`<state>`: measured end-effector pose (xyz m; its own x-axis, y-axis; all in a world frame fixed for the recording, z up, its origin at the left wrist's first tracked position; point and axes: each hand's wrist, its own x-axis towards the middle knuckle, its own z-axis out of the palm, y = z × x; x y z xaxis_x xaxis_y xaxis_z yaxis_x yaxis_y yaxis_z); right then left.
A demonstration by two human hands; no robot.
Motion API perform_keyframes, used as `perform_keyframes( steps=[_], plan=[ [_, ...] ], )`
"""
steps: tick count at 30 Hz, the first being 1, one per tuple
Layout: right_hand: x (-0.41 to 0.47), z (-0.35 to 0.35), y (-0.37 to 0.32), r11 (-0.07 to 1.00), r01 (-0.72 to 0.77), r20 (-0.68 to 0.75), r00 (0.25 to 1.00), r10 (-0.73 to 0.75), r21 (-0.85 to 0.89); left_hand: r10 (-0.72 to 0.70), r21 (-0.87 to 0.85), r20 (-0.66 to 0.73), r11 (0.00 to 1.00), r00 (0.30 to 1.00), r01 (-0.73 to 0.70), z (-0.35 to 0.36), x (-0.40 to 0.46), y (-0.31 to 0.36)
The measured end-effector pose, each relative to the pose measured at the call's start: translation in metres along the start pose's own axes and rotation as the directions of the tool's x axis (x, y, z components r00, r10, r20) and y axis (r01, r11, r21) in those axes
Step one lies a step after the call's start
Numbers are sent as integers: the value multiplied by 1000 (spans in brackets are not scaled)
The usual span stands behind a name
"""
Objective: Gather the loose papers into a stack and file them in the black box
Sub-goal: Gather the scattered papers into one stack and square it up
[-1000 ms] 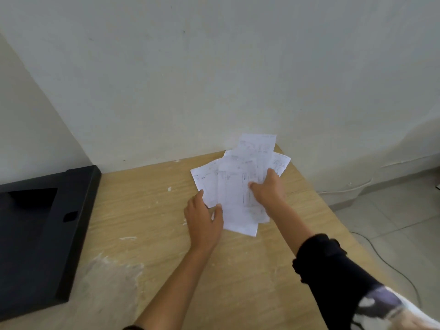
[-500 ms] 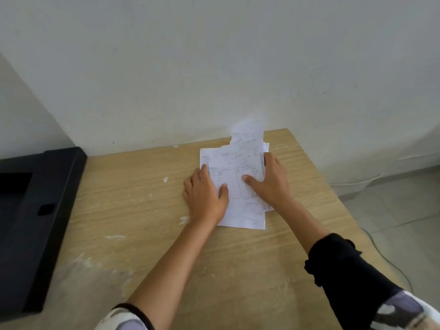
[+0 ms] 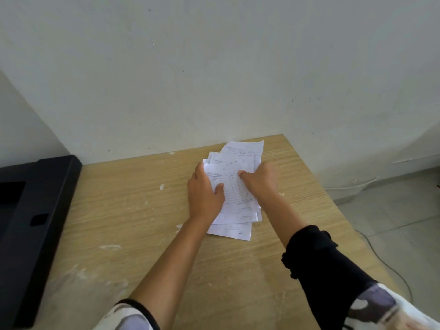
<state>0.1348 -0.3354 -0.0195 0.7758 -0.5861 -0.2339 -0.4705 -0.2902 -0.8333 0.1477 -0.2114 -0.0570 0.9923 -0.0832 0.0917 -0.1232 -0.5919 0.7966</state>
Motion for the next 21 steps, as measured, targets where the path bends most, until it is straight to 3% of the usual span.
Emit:
perform_keyframes(
  steps=[5, 12, 16, 18, 21],
  plan=[
    [-1, 9, 0, 998, 40, 124, 992, -34, -49, -97, -208, 26, 973, 995, 100, -14, -1, -2],
    [-19, 6, 1, 961, -24, 301, 952, -63, 275, -172, -325, 53, 928, 984, 180, -37, -10, -10],
    [-47, 9, -12, 895, 159, 269, 919, -288, 417, -159, -443, 49, 882, 986, 164, -69, -19, -12],
    [-63, 8, -26, 841, 282, 223, 881, -418, 462, -72, -493, 36, 866, 997, 80, -91, -23, -10],
    [-82, 8, -48, 756, 464, 123, 810, -573, 463, 51, -507, -112, 856, 992, -101, -124, -32, -1]
  ],
)
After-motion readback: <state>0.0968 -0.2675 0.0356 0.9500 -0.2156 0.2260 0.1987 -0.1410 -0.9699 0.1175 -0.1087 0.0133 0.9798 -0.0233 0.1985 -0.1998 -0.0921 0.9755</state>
